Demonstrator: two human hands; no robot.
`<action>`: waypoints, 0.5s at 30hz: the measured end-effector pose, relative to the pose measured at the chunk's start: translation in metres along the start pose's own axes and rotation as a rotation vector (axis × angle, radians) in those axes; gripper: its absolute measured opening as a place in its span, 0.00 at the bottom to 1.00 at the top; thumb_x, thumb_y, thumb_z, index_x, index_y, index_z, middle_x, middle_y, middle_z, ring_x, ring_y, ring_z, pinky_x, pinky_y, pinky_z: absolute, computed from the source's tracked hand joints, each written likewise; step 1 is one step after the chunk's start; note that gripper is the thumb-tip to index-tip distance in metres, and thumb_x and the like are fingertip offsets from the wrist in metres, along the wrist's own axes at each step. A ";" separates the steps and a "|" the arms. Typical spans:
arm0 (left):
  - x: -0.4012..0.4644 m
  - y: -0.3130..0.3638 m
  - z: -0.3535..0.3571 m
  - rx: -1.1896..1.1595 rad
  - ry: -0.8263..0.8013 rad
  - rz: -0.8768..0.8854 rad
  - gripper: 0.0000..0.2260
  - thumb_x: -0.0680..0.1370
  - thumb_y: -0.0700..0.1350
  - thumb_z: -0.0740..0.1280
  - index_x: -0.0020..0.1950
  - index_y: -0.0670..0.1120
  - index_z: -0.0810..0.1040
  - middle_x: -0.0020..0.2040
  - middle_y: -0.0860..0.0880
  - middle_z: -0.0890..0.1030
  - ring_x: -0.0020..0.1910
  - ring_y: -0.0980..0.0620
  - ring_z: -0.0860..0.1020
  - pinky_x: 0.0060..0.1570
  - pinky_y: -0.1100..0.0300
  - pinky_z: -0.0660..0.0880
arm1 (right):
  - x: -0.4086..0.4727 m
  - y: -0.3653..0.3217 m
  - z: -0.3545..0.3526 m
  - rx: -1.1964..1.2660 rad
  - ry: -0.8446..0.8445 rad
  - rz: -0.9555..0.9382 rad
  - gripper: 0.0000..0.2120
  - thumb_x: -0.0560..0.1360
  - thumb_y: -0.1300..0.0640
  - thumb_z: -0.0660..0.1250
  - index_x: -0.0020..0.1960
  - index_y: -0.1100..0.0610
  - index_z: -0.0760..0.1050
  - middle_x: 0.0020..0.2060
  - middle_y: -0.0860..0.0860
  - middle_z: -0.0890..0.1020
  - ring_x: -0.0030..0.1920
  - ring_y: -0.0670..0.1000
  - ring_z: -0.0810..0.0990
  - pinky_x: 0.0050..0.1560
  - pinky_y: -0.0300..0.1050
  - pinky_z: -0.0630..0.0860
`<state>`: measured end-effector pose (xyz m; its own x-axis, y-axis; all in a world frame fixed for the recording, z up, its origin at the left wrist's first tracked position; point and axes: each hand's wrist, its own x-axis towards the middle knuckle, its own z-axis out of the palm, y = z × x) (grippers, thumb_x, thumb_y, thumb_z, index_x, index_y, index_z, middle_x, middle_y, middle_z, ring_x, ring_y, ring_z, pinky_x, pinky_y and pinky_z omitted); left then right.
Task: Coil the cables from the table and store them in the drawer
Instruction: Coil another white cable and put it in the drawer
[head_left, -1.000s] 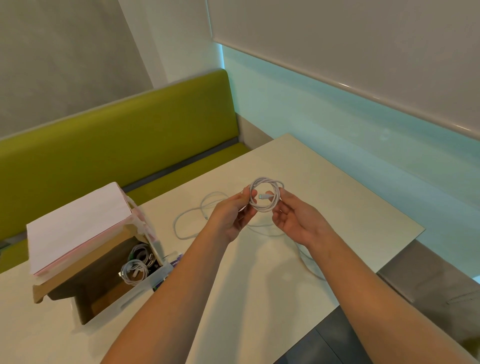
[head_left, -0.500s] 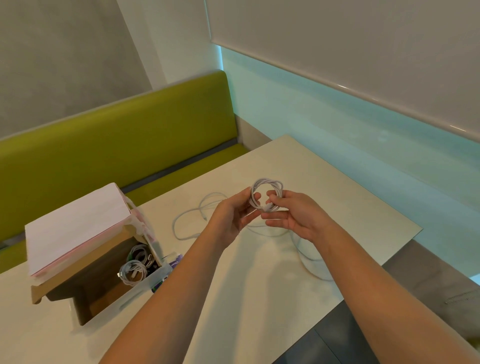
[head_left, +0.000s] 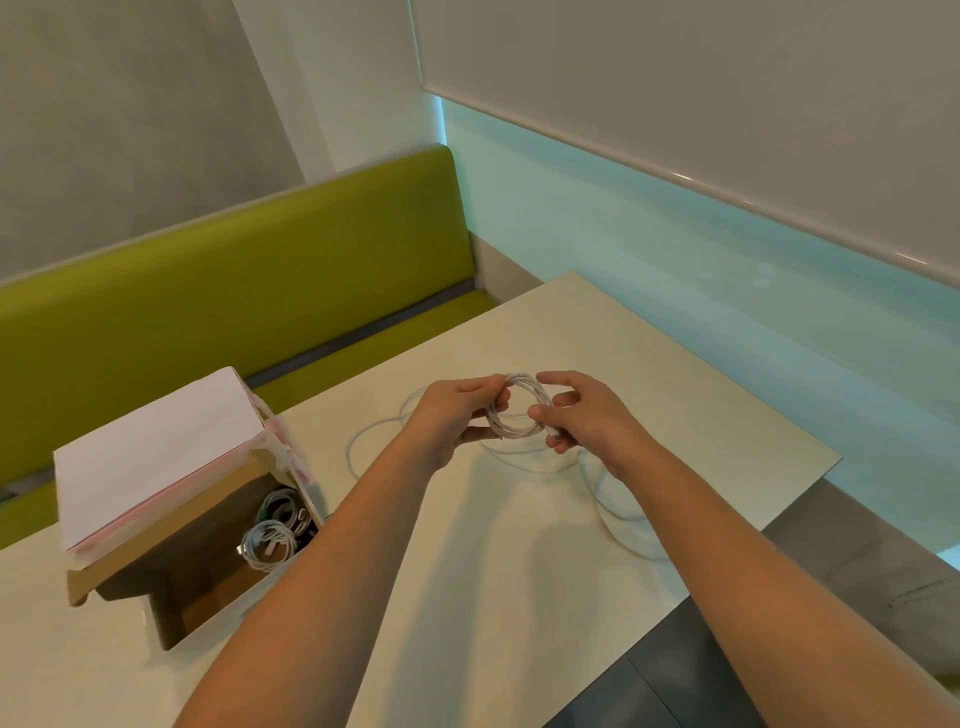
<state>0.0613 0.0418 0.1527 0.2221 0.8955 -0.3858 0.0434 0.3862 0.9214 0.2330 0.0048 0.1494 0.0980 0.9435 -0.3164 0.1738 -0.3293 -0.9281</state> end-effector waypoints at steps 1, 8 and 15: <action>0.000 0.000 0.001 -0.041 0.039 -0.002 0.10 0.79 0.44 0.68 0.55 0.40 0.83 0.43 0.46 0.82 0.43 0.51 0.80 0.44 0.52 0.82 | -0.001 0.000 0.001 -0.001 0.018 0.003 0.23 0.73 0.63 0.73 0.66 0.56 0.72 0.49 0.59 0.75 0.29 0.52 0.77 0.32 0.42 0.76; 0.001 0.005 0.006 -0.181 0.139 0.031 0.08 0.79 0.46 0.68 0.52 0.43 0.84 0.40 0.50 0.82 0.43 0.53 0.80 0.45 0.52 0.82 | -0.005 0.003 0.000 -0.094 0.008 -0.012 0.12 0.76 0.51 0.70 0.53 0.59 0.82 0.38 0.55 0.84 0.29 0.49 0.78 0.41 0.45 0.79; -0.003 0.001 -0.008 -0.169 0.118 0.019 0.11 0.80 0.49 0.67 0.53 0.41 0.82 0.46 0.48 0.83 0.49 0.46 0.84 0.52 0.48 0.81 | -0.011 0.020 0.010 0.119 0.001 -0.023 0.11 0.79 0.54 0.66 0.53 0.62 0.80 0.46 0.57 0.84 0.35 0.50 0.81 0.43 0.44 0.82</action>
<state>0.0527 0.0416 0.1547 0.1057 0.9187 -0.3806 -0.1263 0.3921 0.9112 0.2255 -0.0114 0.1318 0.0963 0.9508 -0.2945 0.0584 -0.3007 -0.9519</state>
